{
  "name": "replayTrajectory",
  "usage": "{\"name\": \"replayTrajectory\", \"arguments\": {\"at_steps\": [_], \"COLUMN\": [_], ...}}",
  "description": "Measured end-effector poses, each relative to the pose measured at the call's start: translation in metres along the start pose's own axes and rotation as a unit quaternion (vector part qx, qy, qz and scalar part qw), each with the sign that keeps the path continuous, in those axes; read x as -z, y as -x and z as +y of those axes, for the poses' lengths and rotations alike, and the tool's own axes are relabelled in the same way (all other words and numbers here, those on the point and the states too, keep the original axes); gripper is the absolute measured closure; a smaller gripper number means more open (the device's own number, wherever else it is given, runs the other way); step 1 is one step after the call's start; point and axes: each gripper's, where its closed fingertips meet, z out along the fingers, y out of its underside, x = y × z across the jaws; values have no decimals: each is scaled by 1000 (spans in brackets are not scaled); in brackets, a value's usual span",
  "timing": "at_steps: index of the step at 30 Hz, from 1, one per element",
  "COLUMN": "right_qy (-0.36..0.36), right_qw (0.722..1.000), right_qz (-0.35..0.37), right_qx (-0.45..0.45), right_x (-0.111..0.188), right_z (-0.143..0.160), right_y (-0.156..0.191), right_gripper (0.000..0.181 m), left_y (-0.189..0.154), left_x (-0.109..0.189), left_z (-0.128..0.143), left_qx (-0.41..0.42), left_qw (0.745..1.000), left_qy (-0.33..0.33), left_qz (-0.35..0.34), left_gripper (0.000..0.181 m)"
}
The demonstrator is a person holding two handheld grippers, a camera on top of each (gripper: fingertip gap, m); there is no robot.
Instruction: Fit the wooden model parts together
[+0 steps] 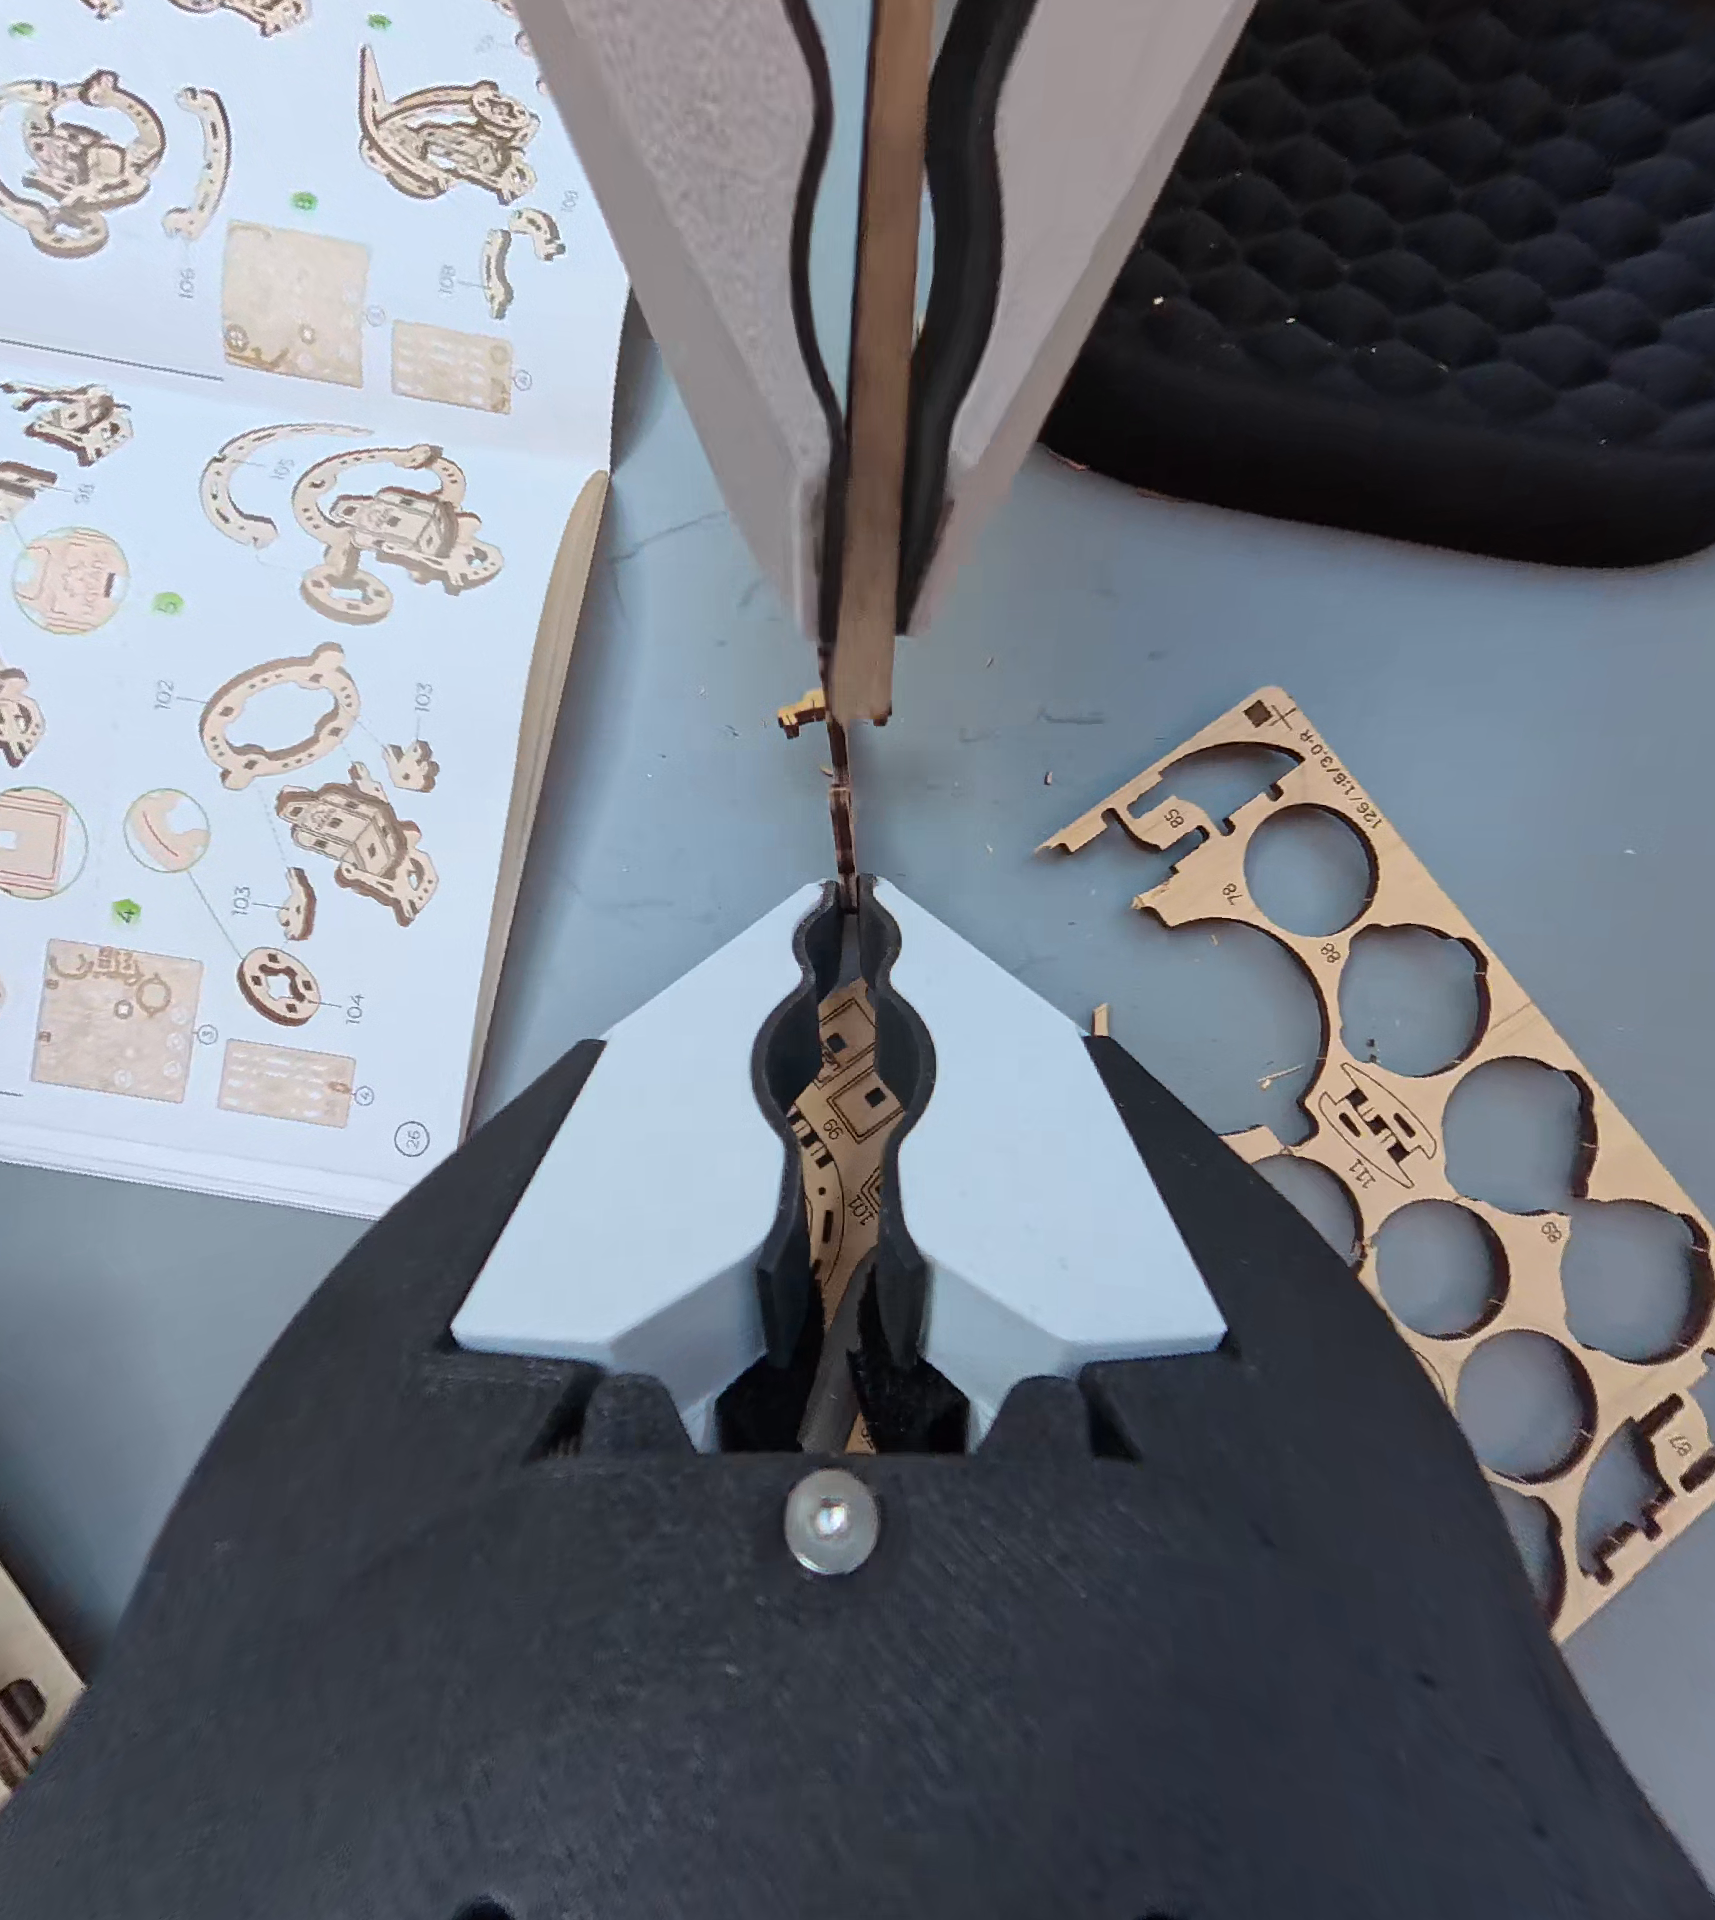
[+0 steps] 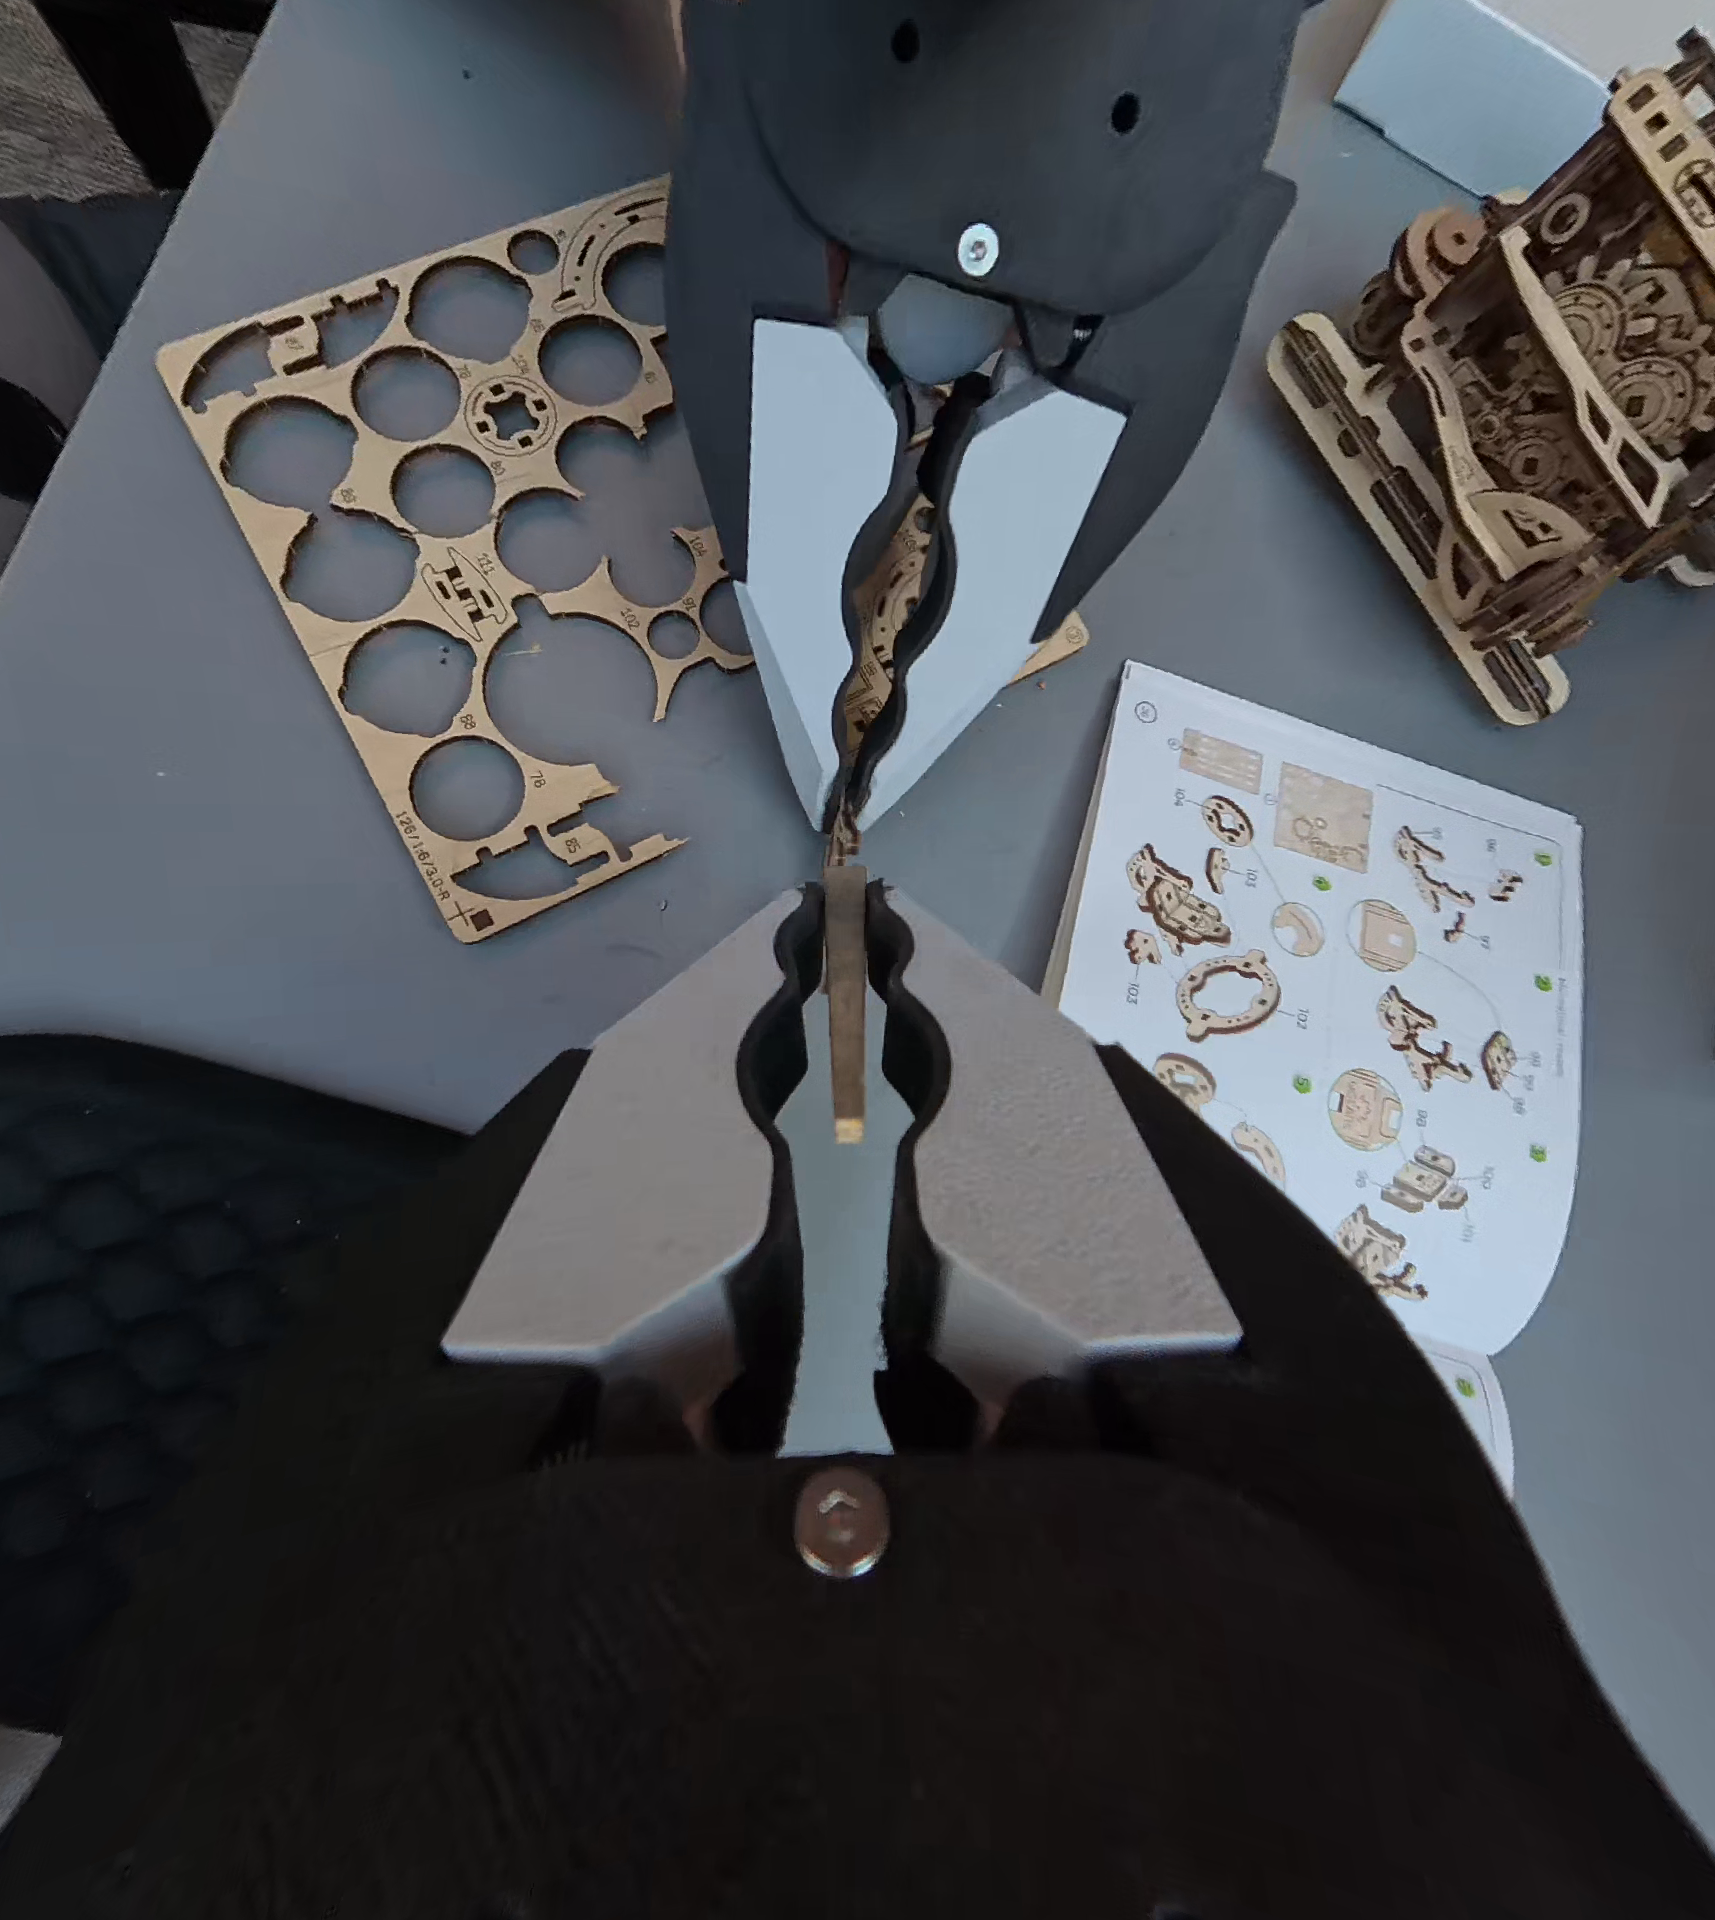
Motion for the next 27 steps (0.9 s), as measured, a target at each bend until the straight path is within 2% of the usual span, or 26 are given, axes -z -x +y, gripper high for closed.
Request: {"name": "replayTrajectory", "arguments": {"at_steps": [1, 13, 23, 27], "right_qy": [7, 83, 89, 97], "right_qw": [1000, 992, 991, 991], "right_qz": [-15, -87, -85, -80], "right_qx": [-10, -43, -54, -52], "right_x": [-3, -24, -25, -25], "right_z": [-1, 19, 19, 18], "right_y": [0, 0, 1, 1], "right_gripper": [176, 176, 175, 176], "left_y": [1, 1, 1, -2], "left_x": [0, -4, -6, -9], "left_z": [0, -1, -3, -7], "left_qx": [-1, 4, -5, -1], "left_qw": [1000, 1000, 1000, 999], "left_qy": [-4, -14, -23, -32], "left_qz": [2, 22, 11, 15], "left_gripper": [181, 181, 181, 175]}}
